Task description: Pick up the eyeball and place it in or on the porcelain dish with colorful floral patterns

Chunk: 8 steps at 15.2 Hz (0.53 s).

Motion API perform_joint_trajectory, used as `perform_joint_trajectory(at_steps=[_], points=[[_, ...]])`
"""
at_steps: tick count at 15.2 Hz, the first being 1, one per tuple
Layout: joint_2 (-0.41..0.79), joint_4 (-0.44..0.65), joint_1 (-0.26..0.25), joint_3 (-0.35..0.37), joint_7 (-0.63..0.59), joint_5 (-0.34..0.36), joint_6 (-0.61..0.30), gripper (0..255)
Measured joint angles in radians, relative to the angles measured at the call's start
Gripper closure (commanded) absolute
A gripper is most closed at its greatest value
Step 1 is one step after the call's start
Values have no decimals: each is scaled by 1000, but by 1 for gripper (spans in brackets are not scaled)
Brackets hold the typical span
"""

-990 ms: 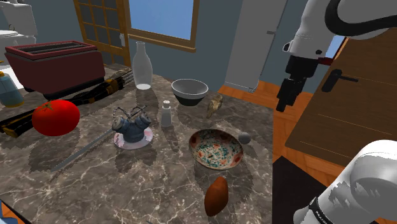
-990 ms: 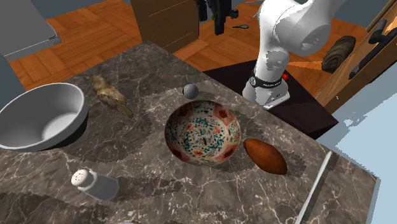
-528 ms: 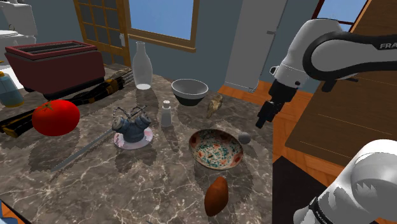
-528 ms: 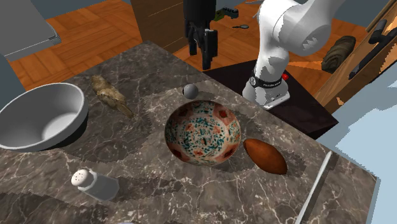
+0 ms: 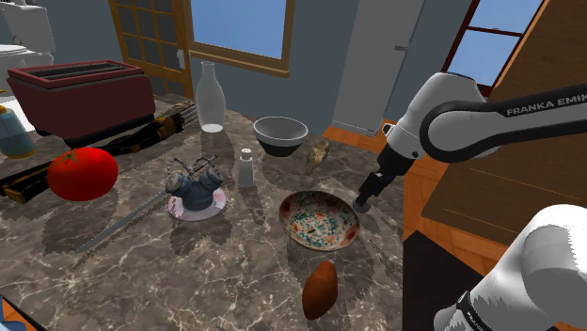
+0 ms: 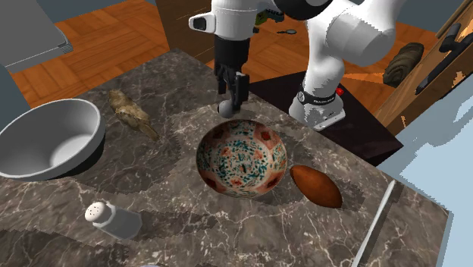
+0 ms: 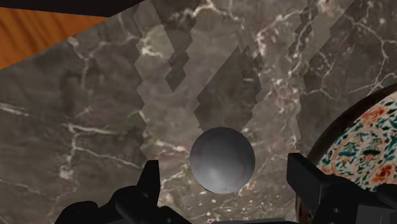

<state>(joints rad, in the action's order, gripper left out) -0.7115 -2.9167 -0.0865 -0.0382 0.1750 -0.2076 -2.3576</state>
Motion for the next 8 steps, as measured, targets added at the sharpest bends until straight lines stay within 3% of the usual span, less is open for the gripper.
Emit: perform_joint_trajectory(at_steps=[8], points=[[64, -24, -19, 0, 11, -21, -91, 0]])
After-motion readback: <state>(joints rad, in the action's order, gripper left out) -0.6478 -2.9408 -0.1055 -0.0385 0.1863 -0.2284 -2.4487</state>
